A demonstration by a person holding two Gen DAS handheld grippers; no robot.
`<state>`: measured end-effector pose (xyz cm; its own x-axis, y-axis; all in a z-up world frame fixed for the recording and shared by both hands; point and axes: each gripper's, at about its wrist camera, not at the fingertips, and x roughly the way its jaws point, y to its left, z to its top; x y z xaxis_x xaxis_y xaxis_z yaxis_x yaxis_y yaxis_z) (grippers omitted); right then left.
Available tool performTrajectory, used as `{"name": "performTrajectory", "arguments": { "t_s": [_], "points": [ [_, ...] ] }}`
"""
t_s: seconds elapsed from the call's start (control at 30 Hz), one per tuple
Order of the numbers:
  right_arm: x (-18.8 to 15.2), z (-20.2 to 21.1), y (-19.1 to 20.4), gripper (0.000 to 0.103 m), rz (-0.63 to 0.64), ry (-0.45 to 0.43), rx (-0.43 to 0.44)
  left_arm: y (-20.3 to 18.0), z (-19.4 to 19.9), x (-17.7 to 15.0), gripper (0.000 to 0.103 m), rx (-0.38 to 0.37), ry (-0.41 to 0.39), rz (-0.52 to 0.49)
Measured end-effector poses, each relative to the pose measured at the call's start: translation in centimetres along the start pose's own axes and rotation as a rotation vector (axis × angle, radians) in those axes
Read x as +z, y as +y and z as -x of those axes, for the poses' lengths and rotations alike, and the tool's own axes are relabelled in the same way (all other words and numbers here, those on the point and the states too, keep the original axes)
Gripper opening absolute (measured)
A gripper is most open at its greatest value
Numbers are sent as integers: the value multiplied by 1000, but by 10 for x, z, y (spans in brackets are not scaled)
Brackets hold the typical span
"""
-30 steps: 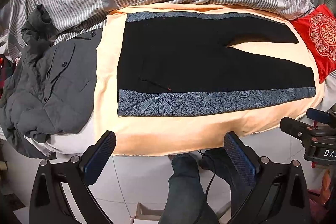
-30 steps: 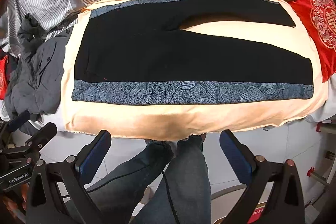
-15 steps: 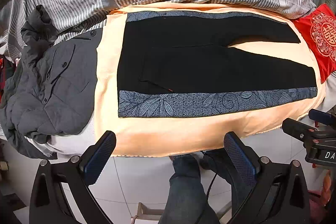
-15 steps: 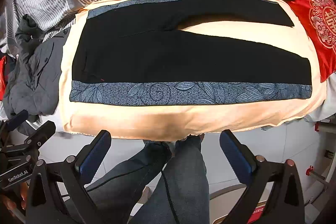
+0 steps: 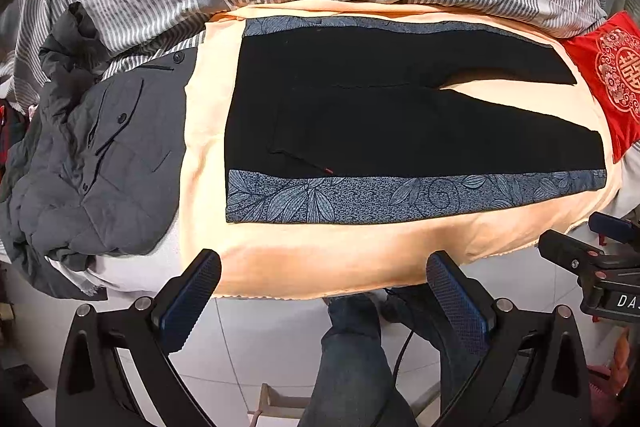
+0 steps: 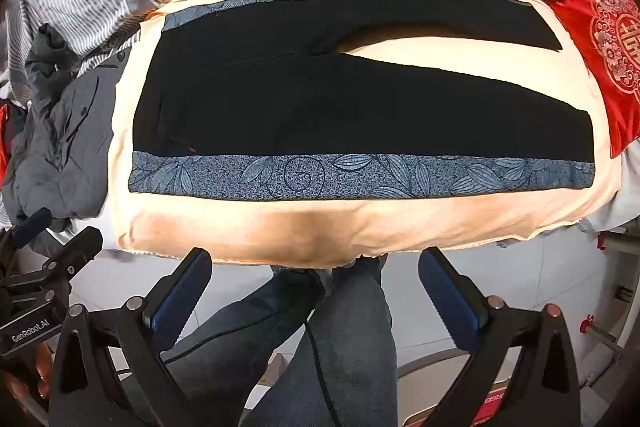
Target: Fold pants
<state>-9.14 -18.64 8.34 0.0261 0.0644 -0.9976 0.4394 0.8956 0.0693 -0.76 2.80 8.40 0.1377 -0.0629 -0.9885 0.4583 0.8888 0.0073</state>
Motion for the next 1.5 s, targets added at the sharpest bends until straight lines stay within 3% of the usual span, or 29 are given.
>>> {"name": "performTrajectory", "arguments": {
  "t_s": [1.03,1.17,1.4,1.5],
  "points": [
    [-2,-12,-1,103,-4,11,5,4,-25,-3,103,12,36,21],
    [3,-22,-12,103,-56,7,87,14,-39,5,103,-10,25,48],
    [1,-83,-53,103,-334,68,419,17,-90,9,103,-58,45,84],
    [-6,-116,-65,97,-431,69,534,16,-112,2,103,-66,61,102]
  ]
}}
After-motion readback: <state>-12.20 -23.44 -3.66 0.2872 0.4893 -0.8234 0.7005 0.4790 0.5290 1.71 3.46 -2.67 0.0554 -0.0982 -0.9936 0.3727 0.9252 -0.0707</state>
